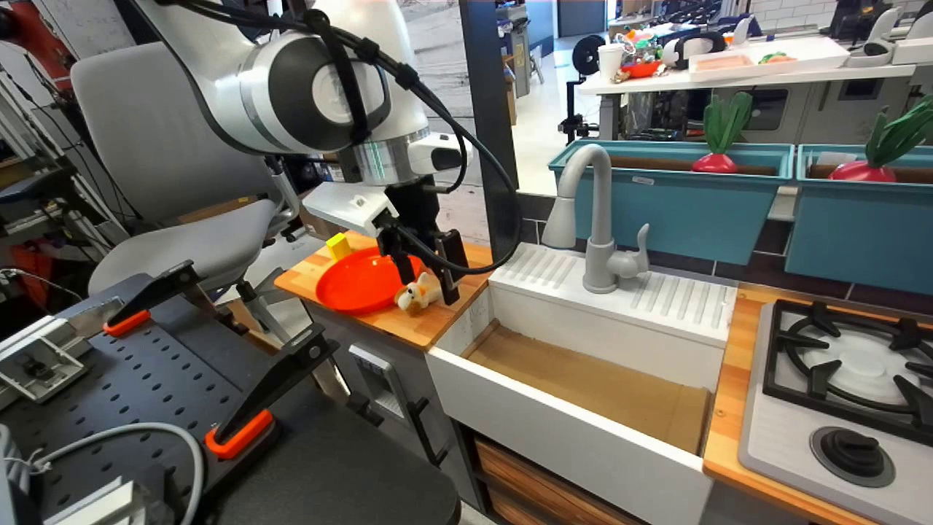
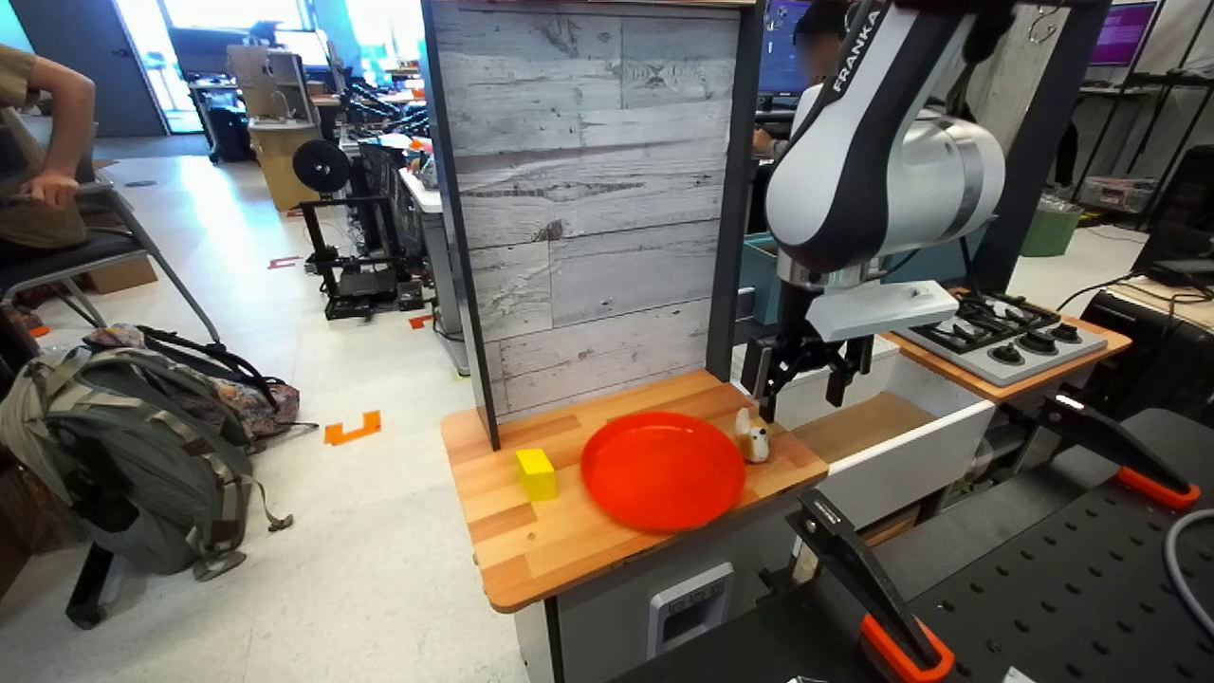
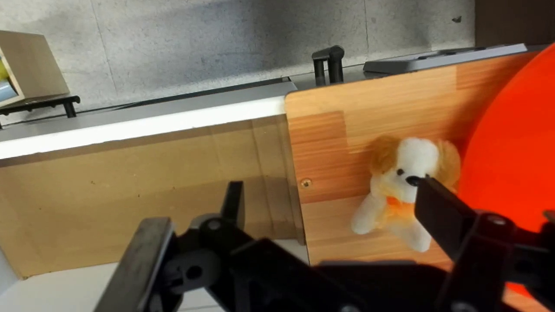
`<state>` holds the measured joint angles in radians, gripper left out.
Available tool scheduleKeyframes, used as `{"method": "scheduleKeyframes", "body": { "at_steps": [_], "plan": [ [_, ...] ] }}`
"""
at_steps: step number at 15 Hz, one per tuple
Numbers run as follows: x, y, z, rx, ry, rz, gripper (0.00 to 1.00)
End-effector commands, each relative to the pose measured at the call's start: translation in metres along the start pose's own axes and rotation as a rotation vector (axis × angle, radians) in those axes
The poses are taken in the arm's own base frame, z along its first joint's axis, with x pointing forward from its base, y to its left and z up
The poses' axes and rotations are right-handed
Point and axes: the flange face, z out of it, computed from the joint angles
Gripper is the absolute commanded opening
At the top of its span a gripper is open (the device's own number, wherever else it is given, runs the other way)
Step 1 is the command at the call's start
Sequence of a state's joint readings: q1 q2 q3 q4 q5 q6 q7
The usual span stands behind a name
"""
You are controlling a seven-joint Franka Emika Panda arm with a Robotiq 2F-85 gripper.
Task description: Put the white object on the plate
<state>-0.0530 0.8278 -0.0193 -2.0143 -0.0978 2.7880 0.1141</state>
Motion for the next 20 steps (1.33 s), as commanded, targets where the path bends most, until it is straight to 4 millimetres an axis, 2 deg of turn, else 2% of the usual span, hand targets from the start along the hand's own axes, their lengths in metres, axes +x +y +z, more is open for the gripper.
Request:
{"method": "scheduleKeyframes", "body": {
  "at_steps": [1, 9, 13, 14, 15, 20],
  "plan": [
    [0.019, -0.007, 0.014, -0.004, -0.007, -0.03, 1.0],
    [0.034, -0.031, 0.029, 0.015, 0.025, -0.07, 1.0],
    [0.042, -0.036, 0.037, 0.009, 0.019, -0.071, 1.0],
    [0.044, -0.035, 0.04, 0.0, 0.022, -0.074, 0.75],
    [0.045, -0.035, 0.042, -0.002, 0.023, -0.073, 0.74],
    [0.051, -0.03, 0.04, 0.008, 0.034, -0.06, 0.36]
  ]
}}
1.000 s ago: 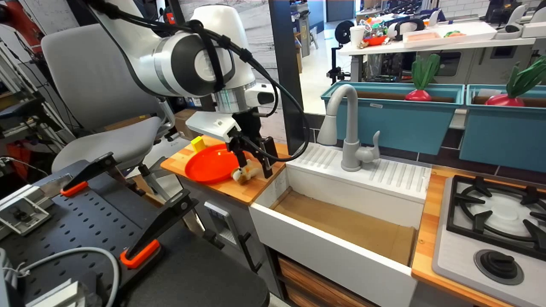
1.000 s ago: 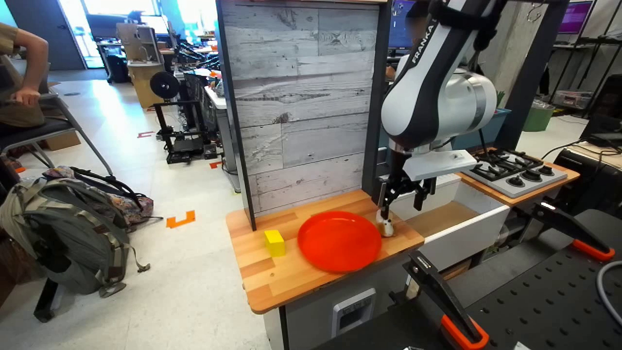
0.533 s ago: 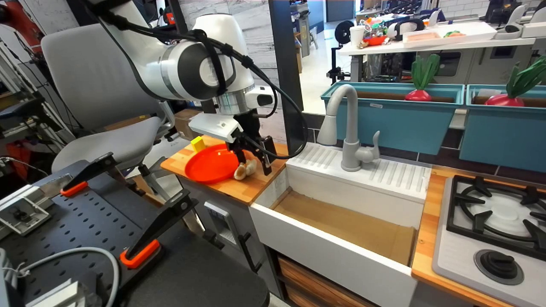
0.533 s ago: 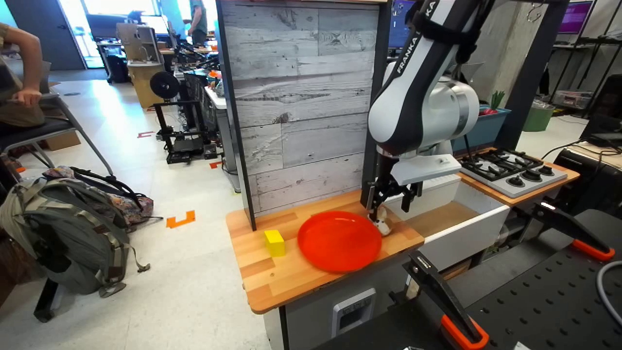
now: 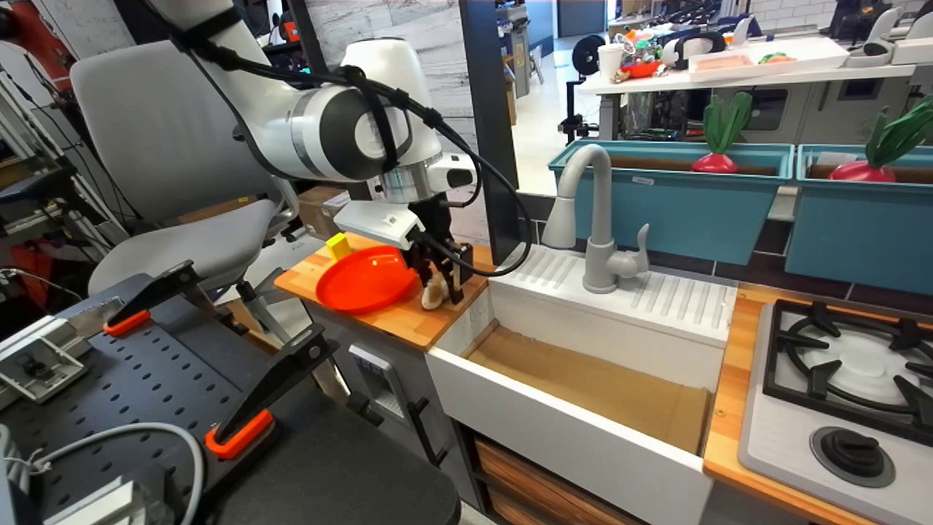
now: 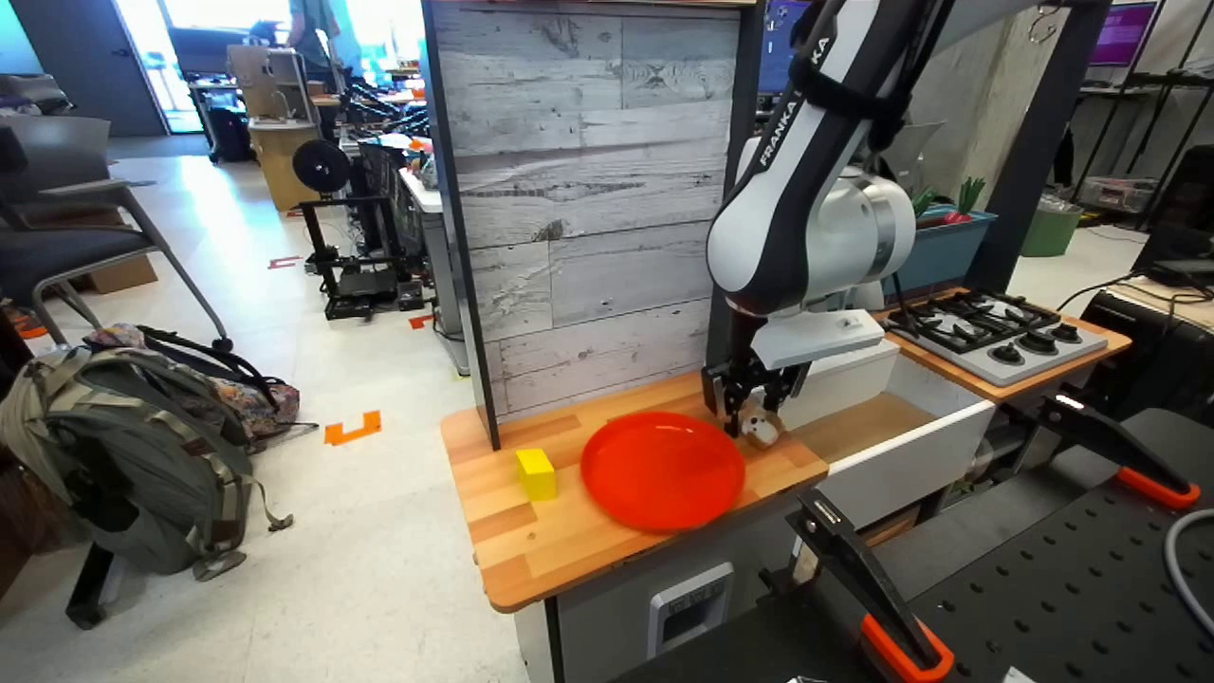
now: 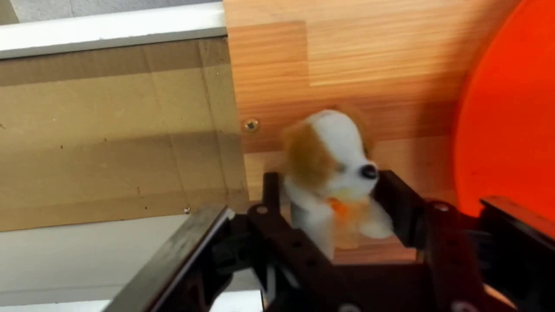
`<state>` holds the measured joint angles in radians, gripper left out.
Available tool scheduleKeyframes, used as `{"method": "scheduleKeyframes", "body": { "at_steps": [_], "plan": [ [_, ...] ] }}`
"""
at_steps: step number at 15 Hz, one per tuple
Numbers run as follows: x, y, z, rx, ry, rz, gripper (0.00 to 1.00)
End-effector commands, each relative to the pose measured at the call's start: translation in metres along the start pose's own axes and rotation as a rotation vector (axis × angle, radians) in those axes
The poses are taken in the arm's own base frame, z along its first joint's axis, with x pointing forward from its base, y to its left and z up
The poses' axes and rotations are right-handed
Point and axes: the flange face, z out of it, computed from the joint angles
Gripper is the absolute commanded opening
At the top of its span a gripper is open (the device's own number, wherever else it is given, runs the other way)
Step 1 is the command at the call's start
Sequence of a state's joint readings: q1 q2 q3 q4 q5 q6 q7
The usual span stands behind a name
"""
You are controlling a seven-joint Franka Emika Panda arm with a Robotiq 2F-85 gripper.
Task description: Put the white object on the plate
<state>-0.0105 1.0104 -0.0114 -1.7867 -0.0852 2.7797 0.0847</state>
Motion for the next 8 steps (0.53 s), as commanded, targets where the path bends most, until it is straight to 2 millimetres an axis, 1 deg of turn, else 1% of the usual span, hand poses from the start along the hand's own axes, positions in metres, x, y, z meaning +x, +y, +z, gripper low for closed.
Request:
{"method": "scheduleKeyframes", "body": {
  "at_steps": [1, 4, 6, 7, 8],
  "plan": [
    [0.009, 0.005, -0.001, 0.002, 0.003, 0.008, 0.29],
    [0.011, 0.005, -0.011, 0.005, 0.026, 0.012, 0.05],
    [0.008, 0.0, -0.021, 0.005, 0.042, 0.007, 0.0],
    [0.004, -0.005, -0.028, 0.005, 0.054, 0.001, 0.04],
    [0.001, -0.009, -0.035, 0.007, 0.06, -0.009, 0.02]
  ]
}}
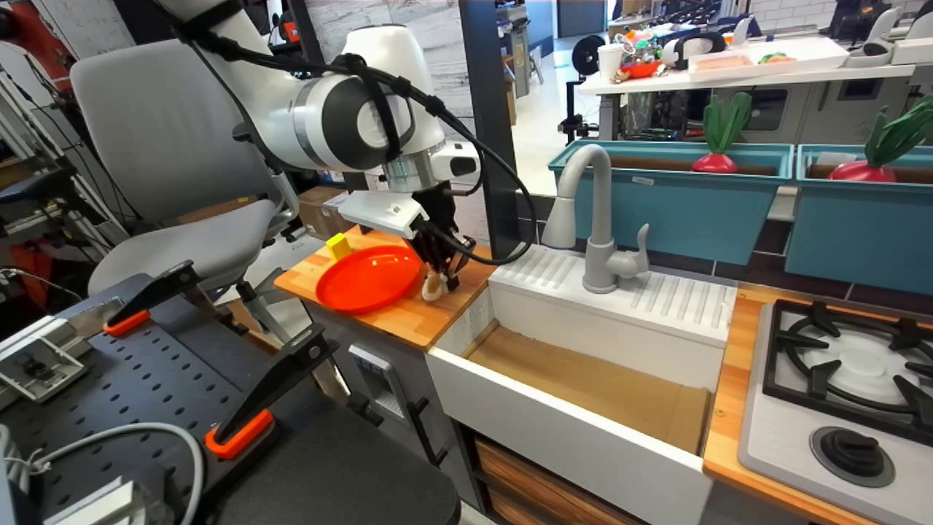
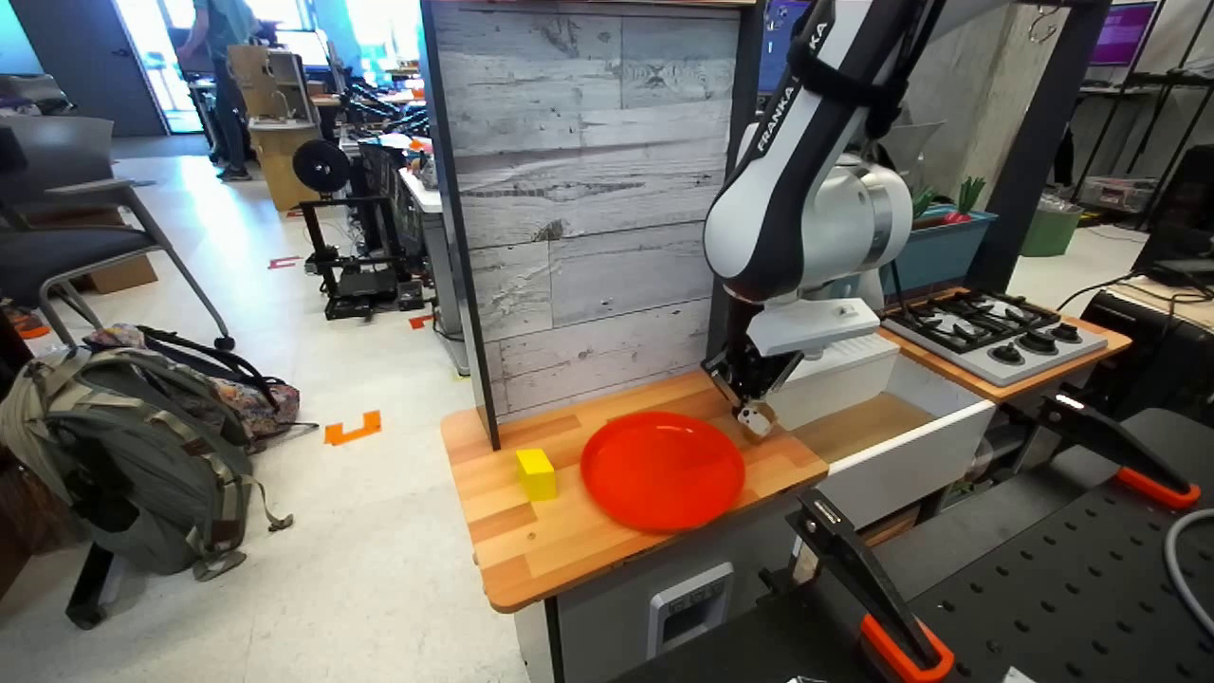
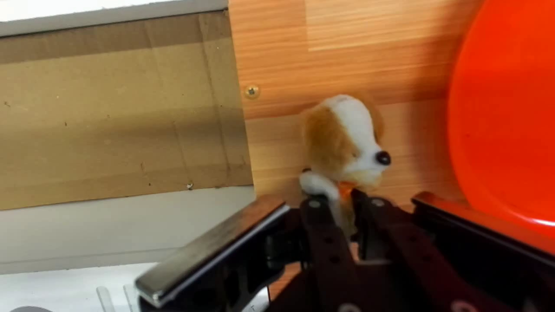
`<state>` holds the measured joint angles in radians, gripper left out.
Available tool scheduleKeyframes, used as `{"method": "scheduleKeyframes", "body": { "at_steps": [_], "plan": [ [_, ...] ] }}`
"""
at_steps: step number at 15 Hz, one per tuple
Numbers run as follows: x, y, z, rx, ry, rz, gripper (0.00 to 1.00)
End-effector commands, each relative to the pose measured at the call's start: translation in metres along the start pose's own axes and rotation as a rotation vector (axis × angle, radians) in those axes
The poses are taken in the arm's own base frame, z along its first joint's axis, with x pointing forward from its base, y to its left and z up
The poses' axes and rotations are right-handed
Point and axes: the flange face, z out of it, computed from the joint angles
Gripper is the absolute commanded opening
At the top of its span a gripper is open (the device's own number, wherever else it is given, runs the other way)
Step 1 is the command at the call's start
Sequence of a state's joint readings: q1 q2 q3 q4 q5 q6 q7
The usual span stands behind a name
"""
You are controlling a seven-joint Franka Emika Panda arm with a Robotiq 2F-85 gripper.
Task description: Put the white object on the plate
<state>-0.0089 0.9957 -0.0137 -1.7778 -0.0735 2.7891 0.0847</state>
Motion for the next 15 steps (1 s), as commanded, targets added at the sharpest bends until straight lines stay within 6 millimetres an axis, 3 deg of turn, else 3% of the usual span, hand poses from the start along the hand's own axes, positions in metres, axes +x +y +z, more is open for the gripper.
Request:
{"method": "scheduleKeyframes", "body": {
  "at_steps": [1, 4, 7, 11, 15],
  "plan": [
    [-0.013, -0.017, -0.03, 0.003, 0.036, -0.028, 0.03],
    [-0.022, -0.042, -0.045, 0.01, 0.054, -0.077, 0.03],
    [-0.027, -0.078, -0.047, 0.015, 0.041, -0.134, 0.03],
    [-0.029, -0.118, -0.034, 0.024, 0.018, -0.202, 0.03],
    [-0.027, -0.134, -0.017, 0.01, -0.031, -0.225, 0.03]
  ]
}}
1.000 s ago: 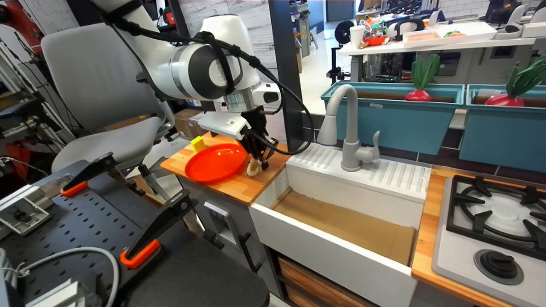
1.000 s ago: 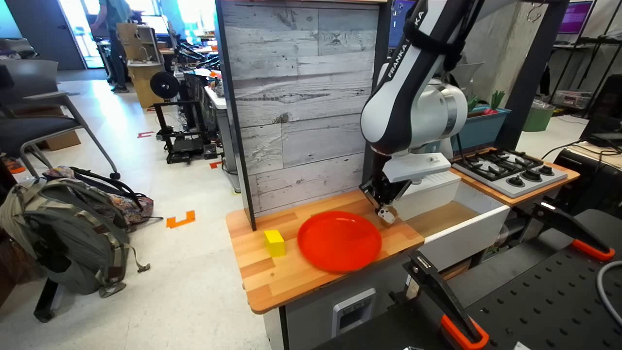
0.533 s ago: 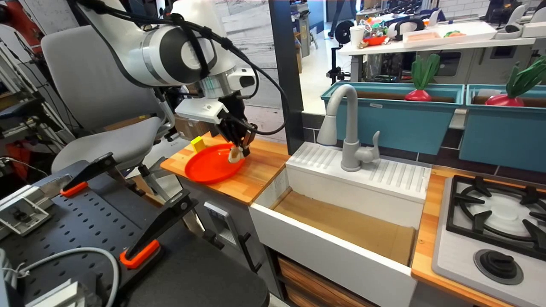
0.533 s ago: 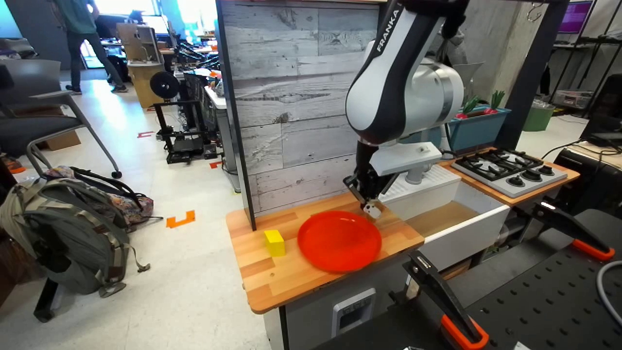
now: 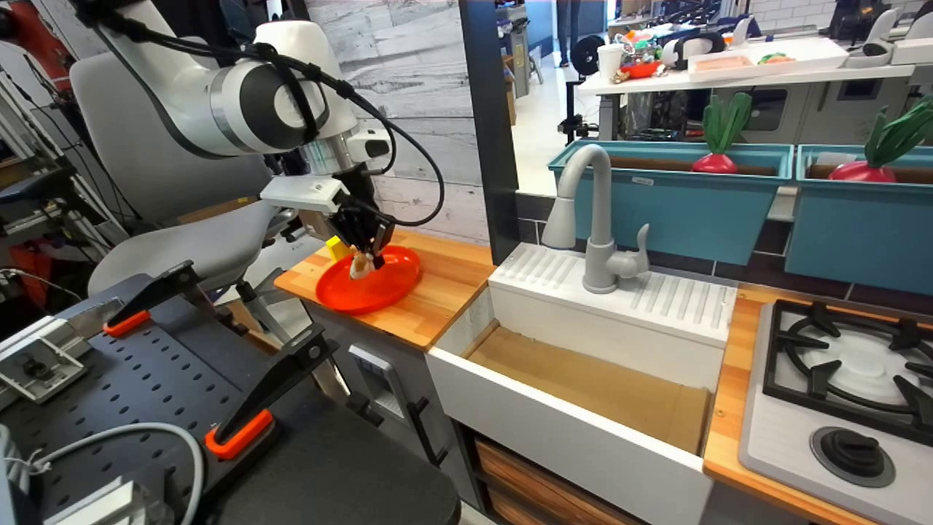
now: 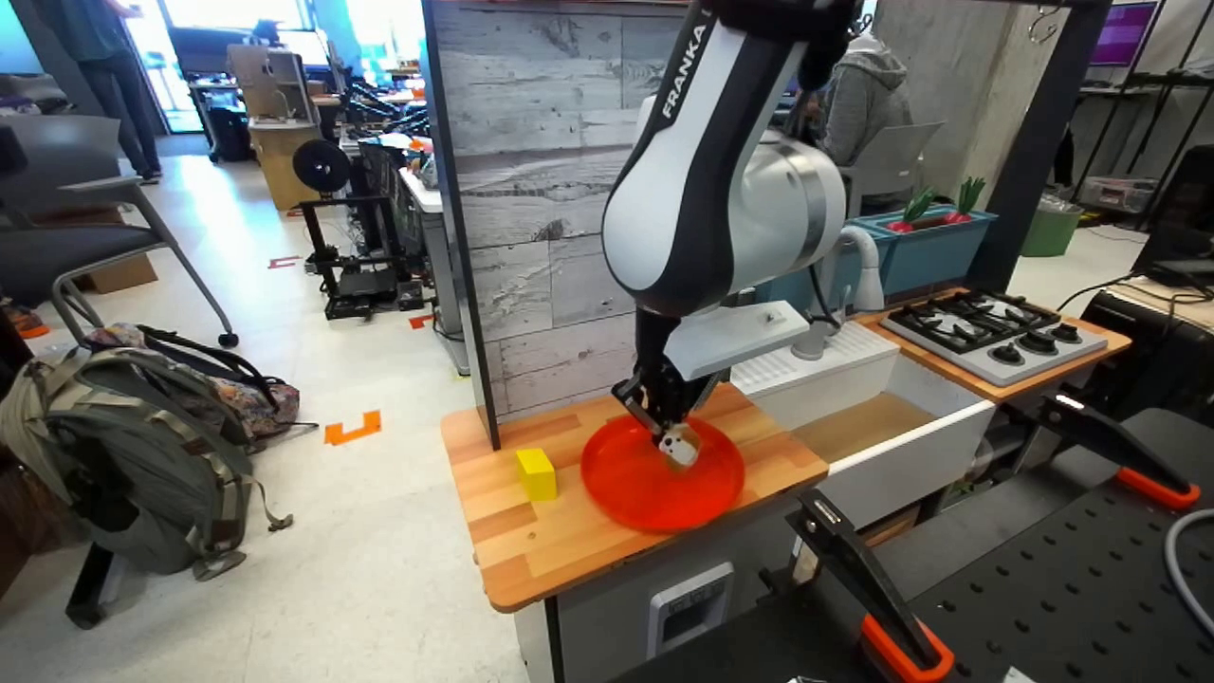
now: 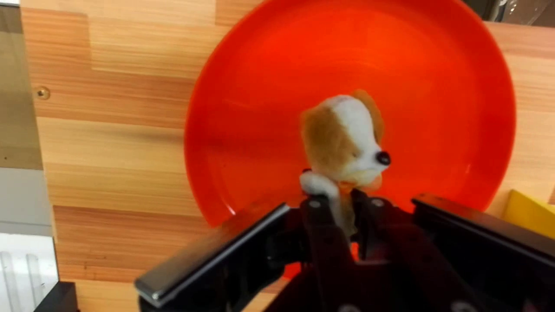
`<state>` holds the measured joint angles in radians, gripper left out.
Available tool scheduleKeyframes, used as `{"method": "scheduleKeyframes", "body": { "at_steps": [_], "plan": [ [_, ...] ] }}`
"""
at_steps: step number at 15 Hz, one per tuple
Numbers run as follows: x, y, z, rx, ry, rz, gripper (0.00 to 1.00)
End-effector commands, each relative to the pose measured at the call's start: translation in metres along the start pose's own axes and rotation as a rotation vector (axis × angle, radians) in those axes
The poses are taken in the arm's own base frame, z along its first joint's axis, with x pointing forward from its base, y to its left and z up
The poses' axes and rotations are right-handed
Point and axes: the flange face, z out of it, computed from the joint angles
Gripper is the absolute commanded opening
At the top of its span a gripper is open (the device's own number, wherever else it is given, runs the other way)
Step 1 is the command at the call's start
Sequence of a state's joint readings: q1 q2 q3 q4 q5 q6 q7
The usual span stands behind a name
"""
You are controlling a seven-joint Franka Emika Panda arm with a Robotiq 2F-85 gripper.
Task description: Put the white object on the plate
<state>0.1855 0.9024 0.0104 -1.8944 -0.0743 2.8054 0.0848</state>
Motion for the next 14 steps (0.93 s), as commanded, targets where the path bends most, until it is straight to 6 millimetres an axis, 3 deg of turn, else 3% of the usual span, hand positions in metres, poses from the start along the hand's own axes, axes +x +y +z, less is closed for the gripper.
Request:
{"method": "scheduleKeyframes", "body": {
  "at_steps": [1, 2, 3, 5, 9, 13, 14],
  "plan": [
    [0.01, -0.004, 0.014, -0.015, -0.037, -0.013, 0.03],
    [0.012, -0.003, 0.017, -0.021, -0.052, -0.012, 0.18],
    [0.013, -0.001, 0.019, -0.029, -0.061, -0.014, 0.4],
    [0.014, 0.003, 0.02, -0.033, -0.073, -0.012, 0.44],
    [0.015, 0.002, 0.009, -0.042, -0.054, -0.016, 0.72],
    [0.004, -0.011, -0.028, -0.029, 0.022, -0.044, 1.0],
    [0.001, -0.014, -0.037, -0.027, 0.037, -0.056, 1.0]
  ]
}}
